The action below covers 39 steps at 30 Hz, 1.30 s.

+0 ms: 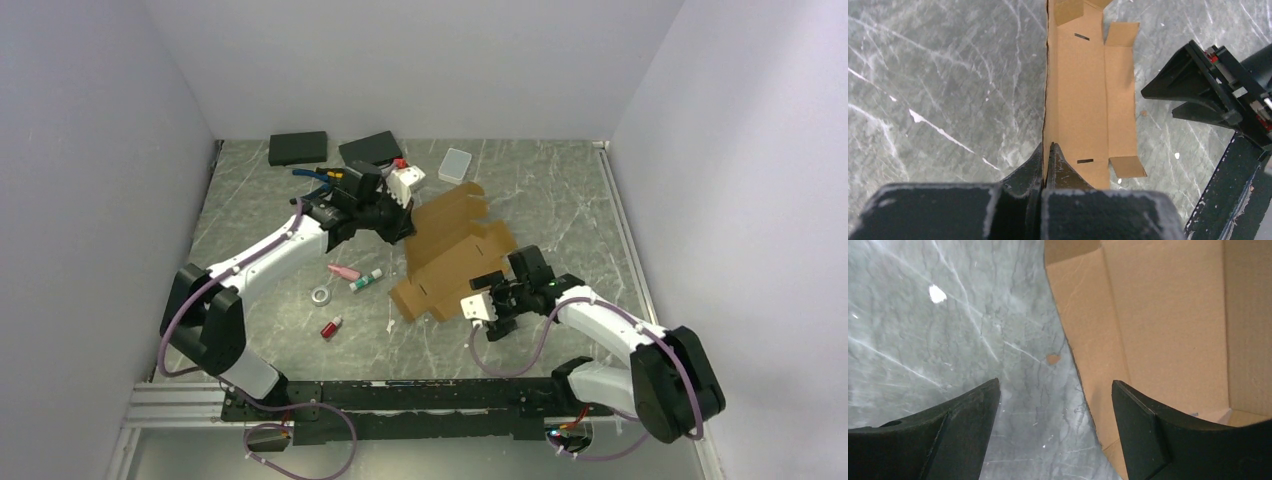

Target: Fold the paper box

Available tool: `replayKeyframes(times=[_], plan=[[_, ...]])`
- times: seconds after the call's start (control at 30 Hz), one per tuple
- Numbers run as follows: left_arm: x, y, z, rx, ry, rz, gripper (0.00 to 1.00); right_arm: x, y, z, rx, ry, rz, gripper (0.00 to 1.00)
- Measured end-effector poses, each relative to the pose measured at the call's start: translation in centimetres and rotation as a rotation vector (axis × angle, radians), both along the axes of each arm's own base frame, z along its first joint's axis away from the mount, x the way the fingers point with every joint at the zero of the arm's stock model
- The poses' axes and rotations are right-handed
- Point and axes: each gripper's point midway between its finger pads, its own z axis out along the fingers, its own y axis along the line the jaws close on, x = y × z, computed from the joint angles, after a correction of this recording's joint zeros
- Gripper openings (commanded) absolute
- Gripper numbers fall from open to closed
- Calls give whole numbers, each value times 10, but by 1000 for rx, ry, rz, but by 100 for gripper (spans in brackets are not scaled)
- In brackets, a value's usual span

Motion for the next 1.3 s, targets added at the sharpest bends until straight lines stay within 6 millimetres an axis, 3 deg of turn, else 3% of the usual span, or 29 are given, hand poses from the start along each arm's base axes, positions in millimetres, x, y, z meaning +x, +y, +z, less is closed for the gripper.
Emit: replayKeyframes(times=[0.1,0.37,0.5,0.63,0.83,1.0,1.17,1.3], plan=[[7,8,-10,-6,49,17,0,3,-1,-14,-68,-51,39,80],[16,15,-43,13,176,58,0,34,10,-11,-119,-236,71,74],[23,18,-51,14,204,76,0,41,13,-11,-124,-260,66,62],[24,20,-51,9,210,79,0,38,12,-16,-139,-241,74,45],[24,20,-51,9,211,78,0,26,12,-18,-151,-175,104,31],[22,18,-48,-2,213,64,0,27,18,-14,-145,-121,97,7],[17,12,-32,-36,182,29,0,48,33,-2,-133,-79,55,3],[9,6,-20,-45,148,-10,0,54,38,-2,-168,8,56,4]])
